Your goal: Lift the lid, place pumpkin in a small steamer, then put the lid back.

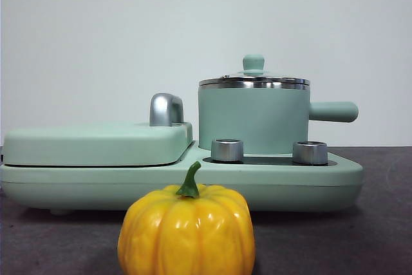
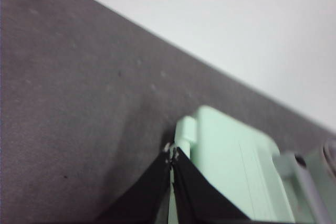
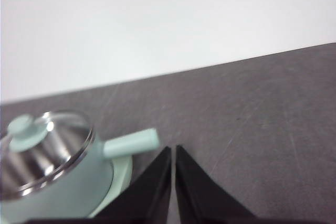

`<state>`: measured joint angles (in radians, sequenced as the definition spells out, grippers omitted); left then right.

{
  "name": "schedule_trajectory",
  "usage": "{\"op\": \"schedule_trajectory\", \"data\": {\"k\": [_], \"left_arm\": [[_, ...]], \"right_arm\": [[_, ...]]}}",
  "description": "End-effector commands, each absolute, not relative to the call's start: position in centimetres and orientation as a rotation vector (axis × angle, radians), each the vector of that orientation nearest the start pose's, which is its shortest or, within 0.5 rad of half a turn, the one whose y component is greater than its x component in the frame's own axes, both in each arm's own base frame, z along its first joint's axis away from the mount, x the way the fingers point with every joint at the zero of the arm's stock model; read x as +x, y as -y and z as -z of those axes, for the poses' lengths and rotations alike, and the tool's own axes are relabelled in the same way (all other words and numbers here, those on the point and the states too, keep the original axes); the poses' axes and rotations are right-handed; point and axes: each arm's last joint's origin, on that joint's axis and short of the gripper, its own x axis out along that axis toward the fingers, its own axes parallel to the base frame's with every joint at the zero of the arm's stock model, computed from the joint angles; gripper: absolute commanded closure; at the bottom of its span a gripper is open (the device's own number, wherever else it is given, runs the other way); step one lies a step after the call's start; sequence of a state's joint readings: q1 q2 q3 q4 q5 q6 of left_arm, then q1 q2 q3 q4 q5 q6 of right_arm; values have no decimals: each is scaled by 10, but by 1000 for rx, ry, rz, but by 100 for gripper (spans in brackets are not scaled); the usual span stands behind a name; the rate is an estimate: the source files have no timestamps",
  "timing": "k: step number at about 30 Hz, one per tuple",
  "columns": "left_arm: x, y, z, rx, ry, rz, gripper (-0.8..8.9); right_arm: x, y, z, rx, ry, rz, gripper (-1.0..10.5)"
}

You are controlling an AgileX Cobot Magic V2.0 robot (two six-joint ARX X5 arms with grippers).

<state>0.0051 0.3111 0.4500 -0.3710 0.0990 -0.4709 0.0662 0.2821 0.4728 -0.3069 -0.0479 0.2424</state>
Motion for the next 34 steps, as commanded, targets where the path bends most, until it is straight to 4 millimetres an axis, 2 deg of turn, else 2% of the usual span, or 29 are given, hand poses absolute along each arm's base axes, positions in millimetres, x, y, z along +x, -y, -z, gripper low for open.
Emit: {"op": "schedule_trajectory", "data": {"k": [1, 7, 12, 20, 25, 29, 32, 34], "left_arm": [[103, 4, -280, -314, -251, 123, 804], [124, 7, -308, -207, -300, 217, 804], [149, 11, -320, -135, -347, 313, 805], [183, 30, -321, -13, -424, 463, 806], [195, 49, -312, 138, -442, 621, 804], [199, 61, -306, 201, -445, 689, 736], [199, 68, -307, 197, -431, 713, 616], [199, 72, -307, 203, -420, 730, 580]], "right_arm": [[98, -10, -283, 132, -161, -159, 935], [118, -14, -297, 31, -218, -287, 935], [137, -19, -302, -45, -264, -404, 935], [161, -24, -304, -155, -322, -510, 935], [169, -32, -301, -201, -350, -571, 935], [171, -44, -296, -230, -360, -678, 929], [173, -52, -294, -244, -368, -733, 780], [173, -56, -292, -246, -375, -755, 664]]}}
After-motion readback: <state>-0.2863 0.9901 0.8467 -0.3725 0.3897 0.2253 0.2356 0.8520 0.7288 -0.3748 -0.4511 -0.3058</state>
